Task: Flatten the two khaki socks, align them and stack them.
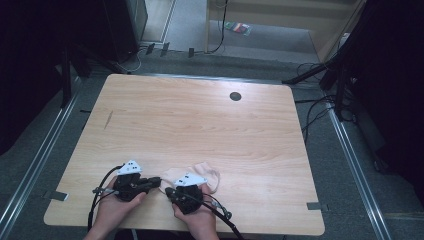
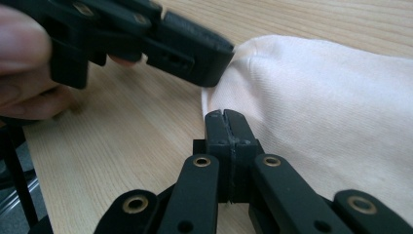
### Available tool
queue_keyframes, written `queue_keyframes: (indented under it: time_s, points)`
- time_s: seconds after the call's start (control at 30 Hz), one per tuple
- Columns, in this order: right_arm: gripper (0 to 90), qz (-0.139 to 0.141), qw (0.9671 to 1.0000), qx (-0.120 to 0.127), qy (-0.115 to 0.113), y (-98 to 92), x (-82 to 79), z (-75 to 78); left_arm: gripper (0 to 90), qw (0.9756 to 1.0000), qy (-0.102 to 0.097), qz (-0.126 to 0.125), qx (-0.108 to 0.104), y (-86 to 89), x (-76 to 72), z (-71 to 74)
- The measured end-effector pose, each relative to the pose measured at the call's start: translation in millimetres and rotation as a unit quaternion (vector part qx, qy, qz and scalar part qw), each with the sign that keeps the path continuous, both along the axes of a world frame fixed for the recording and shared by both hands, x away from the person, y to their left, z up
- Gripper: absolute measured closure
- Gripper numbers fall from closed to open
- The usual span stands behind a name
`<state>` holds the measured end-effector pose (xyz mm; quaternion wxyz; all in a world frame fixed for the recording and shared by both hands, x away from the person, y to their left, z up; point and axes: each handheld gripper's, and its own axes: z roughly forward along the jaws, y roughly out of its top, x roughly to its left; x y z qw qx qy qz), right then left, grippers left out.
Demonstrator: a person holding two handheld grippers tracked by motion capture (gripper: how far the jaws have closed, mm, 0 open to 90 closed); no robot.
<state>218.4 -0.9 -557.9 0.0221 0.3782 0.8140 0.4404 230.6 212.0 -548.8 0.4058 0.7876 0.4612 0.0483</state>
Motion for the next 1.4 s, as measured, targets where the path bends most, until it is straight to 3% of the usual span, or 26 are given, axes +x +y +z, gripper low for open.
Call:
queue_keyframes:
  time_s: [0.17,0.23,0.27,0.3,0.37,0.4,0.43,0.47,0.57,0.6,0.67,0.77,0.8,0.83,0.93,1.03,1.23,1.4]
  points:
    - [90.0,0.0,1.0,-0.002,-0.003,0.5,-0.5,0.1,84.3,1.0,-0.006,0.004,0.006,1.3,0.8,-0.6]
    - [90.0,-0.017,0.9997,-0.014,-0.009,-0.4,-4.1,2.2,83.1,0.9996,-0.02,0.01,0.015,-2.8,0.0,-0.9]
    - [89.4,-0.017,0.9996,0.002,-0.023,-7.8,-7.8,9.0,82.3,0.9994,-0.025,0.013,0.018,-4.2,-0.2,-1.1]
    - [89.4,-0.017,0.9996,0.002,-0.023,-7.8,-7.8,9.0,82.3,0.9993,-0.028,0.017,0.019,-5.1,-0.3,-1.4]
    - [89.1,-0.031,0.9991,0.001,-0.03,-24.4,-1.8,19.0,82.3,0.999,-0.035,0.023,0.018,-5.6,0.0,-2.4]
    - [89.3,-0.075,0.9965,0.01,-0.034,-50.6,9.0,27.1,82.3,0.9988,-0.036,0.027,0.017,-5.1,0.7,-2.7]
    - [89.1,-0.096,0.9946,0.017,-0.036,-64.4,14.1,30.0,82.3,0.9988,-0.036,0.027,0.017,-5.1,0.7,-2.7]
    - [89.1,-0.096,0.9946,0.017,-0.036,-64.4,14.1,30.0,82.3,0.9987,-0.038,0.03,0.017,-4.7,1.1,-3.0]
    - [84.4,-0.136,0.9895,0.015,-0.048,-99.1,24.7,33.0,81.1,0.9977,-0.045,0.047,0.022,-2.5,0.8,-1.5]
    - [79.5,-0.145,0.9881,0.008,-0.05,-114.1,29.2,32.2,81.4,0.9972,-0.051,0.053,0.013,-1.1,-0.6,0.6]
    - [75.1,-0.149,0.9874,-0.001,-0.054,-118.4,31.2,31.9,81.3,0.9957,-0.069,0.061,-0.009,1.5,-3.9,7.3]
    - [68.8,-0.154,0.9859,-0.013,-0.065,-125.8,37.0,30.6,80.5,0.9943,-0.087,0.043,-0.046,-1.1,-8.0,13.8]
    - [68.1,-0.157,0.9855,-0.012,-0.063,-126.7,38.7,29.4,80.1,0.9947,-0.085,0.026,-0.051,-5.0,-8.6,13.7]
    - [67.6,-0.155,0.9859,-0.014,-0.061,-127.1,40.8,27.4,79.7,0.9957,-0.081,0.007,-0.042,-11.6,-9.4,11.8]
    - [69.3,-0.148,0.9875,-0.022,-0.05,-124.6,44.6,18.8,80.0,0.9973,-0.069,-0.017,-0.016,-26.6,-10.8,5.2]
    - [75.9,-0.147,0.9878,-0.035,-0.038,-121.7,45.4,12.6,80.7,0.9978,-0.062,-0.02,0.015,-35.0,-9.5,-1.1]
    - [84.0,-0.15,0.988,-0.028,-0.025,-124.7,43.4,9.8,83.5,0.998,-0.061,-0.007,0.014,-29.1,-5.4,-2.5]
    - [82.8,-0.154,0.9881,-0.01,-0.005,-127.7,45.4,8.9,83.8,0.998,-0.062,0.005,0.013,-27.6,-4.0,-3.0]
